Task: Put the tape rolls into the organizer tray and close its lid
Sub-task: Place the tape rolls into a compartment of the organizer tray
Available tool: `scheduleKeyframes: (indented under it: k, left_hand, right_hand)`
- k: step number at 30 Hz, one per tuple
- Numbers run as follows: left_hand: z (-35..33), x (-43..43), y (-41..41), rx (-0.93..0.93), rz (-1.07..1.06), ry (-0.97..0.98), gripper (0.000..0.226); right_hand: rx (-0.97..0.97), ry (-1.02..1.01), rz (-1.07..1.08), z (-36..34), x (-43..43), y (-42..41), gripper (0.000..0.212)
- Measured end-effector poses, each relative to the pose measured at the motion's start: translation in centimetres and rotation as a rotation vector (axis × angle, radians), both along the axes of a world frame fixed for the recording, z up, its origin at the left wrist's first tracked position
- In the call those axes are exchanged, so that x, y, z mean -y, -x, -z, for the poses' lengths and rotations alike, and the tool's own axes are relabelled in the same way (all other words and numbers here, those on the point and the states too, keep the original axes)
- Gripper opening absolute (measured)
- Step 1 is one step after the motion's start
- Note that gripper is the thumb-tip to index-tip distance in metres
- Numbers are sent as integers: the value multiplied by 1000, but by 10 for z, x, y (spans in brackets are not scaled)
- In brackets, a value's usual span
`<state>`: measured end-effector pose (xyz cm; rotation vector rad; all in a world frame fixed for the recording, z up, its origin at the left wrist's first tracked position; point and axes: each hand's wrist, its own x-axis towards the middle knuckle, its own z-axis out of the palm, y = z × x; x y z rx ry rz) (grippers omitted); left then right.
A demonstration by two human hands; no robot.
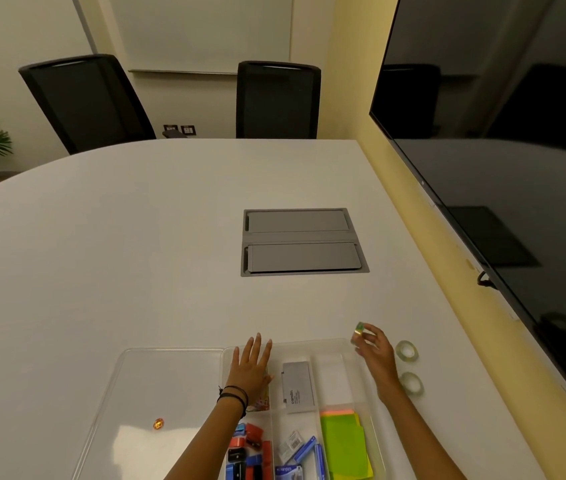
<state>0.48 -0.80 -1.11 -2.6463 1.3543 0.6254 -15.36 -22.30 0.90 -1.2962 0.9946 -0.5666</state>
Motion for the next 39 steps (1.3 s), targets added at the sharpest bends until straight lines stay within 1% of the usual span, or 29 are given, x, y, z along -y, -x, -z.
scheduleKeyframes:
  k: [2, 4, 6, 8, 10, 15, 21, 25, 28, 29, 30, 32, 33, 34, 36, 37, 39]
  left_hand:
    - [4, 2, -2, 9, 18, -18, 69]
    - [7, 4, -3, 9, 21, -8, 70]
    - [11, 3, -4, 32, 30, 7, 71]
    - [12, 3, -5, 38, 27, 8, 72]
    - [12, 2, -3, 37, 23, 6, 72]
    - [14, 1, -3, 46, 23, 13, 71]
    - [17, 0, -3, 34, 15, 34, 71]
    - [16, -1, -2, 49, 23, 22, 70]
    - [11, -2, -2, 47, 13, 13, 71]
    - [9, -3, -1, 80, 14, 46, 76]
    - [8, -5, 1, 145, 17, 103, 88]
    - [1, -6, 4, 154, 5, 155, 125]
    - [-3, -5, 4, 175, 4, 207, 136]
    - [-4, -5, 3, 163, 7, 263, 138]
    - [-3, -4, 0, 123, 20, 359, 129]
    - [-3, -4, -1, 104, 6, 382, 130]
    - [-7, -4, -1, 93, -46, 364, 145]
  right_hand:
    - [4, -13, -101, -2, -7, -6, 26]
    - [-64, 11, -223, 1, -14, -10, 24]
    - [-217, 99, -344, 7, -20, -12, 26]
    - [-361, 187, -439, 15, -25, -13, 36]
    - [-447, 223, -485, 23, -29, -15, 44]
    - [-610, 341, -565, 36, -36, -18, 51]
    - [-674, 472, -611, 42, -43, -20, 45]
    - [-699, 598, -675, 41, -44, -22, 49]
    - [-719, 652, -755, 39, -41, -24, 51]
    - [-726, 666, -778, 39, -40, -24, 51]
    - [-730, 675, -799, 39, -39, -24, 50]
    - [-721, 689, -829, 38, -36, -24, 50]
    - [-705, 699, -837, 37, -35, -24, 48]
    - [-673, 708, -833, 36, -32, -24, 45]
    - [-558, 722, -761, 29, -27, -25, 32]
    - [-497, 733, -700, 25, -23, -26, 26]
    - [-408, 767, -573, 17, -12, -28, 21]
